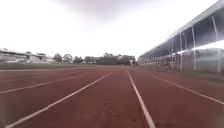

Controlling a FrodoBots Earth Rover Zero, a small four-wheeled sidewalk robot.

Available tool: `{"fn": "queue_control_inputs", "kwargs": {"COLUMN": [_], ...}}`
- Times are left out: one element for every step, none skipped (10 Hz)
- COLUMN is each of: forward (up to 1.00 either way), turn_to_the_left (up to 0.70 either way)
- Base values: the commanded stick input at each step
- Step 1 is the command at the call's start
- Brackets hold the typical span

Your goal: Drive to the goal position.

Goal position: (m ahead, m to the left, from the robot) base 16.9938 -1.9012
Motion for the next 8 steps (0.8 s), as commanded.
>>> {"fn": "queue_control_inputs", "kwargs": {"forward": [0.45,0.45,0.45,0.45,0.45,0.45,0.45,0.45], "turn_to_the_left": [0.00,0.00,0.00,0.00,0.00,0.00,0.00,0.00]}}
